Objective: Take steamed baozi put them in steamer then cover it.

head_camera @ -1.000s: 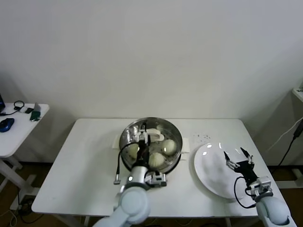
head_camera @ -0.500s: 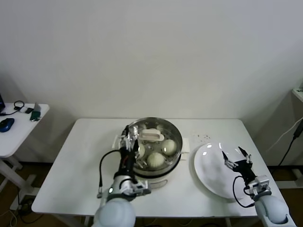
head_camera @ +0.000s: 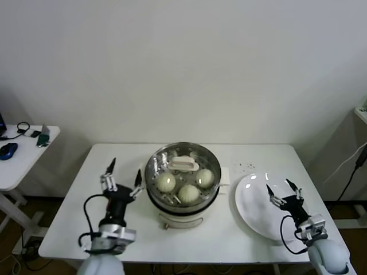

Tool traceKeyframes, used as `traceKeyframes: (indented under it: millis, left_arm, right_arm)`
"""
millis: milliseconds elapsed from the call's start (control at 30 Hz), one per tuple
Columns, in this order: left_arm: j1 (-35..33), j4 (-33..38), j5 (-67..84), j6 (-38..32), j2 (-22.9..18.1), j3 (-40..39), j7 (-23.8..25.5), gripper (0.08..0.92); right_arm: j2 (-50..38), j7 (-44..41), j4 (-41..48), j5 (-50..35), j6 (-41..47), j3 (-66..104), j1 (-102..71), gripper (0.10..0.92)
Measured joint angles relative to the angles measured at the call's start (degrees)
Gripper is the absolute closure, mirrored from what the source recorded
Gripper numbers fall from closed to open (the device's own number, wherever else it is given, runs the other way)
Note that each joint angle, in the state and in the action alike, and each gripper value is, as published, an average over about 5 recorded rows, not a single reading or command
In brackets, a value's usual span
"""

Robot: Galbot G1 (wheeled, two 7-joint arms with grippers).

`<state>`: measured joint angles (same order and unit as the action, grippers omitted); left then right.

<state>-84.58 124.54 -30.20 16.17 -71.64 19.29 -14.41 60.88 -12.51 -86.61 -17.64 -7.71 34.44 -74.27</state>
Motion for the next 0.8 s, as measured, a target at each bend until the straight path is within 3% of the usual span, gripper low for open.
traceKeyframes:
  millis: [300,567,800]
  left_arm:
    - [-6.77,-4.73,20.10,-14.23,-4.39,12.40,1.51,0.177]
    - [-10.72,-9.80,29.39,-23.36,-6.72,17.09,4.15,0.177]
    - [-11.65,-12.78,32.78,-27.36,-7.64,19.17,5.99,0.177]
  right_arm:
    - [0.72,-0.44,-1.15,-0.25,-1.16,1.00,-1.75,0.203]
    - [0.80,-0.45,-2.33,-1.38,-1.88,1.59,-3.57,0.203]
    - [1.07,-0.45,-2.62,-2.32,-2.23,1.67,-4.15,0.203]
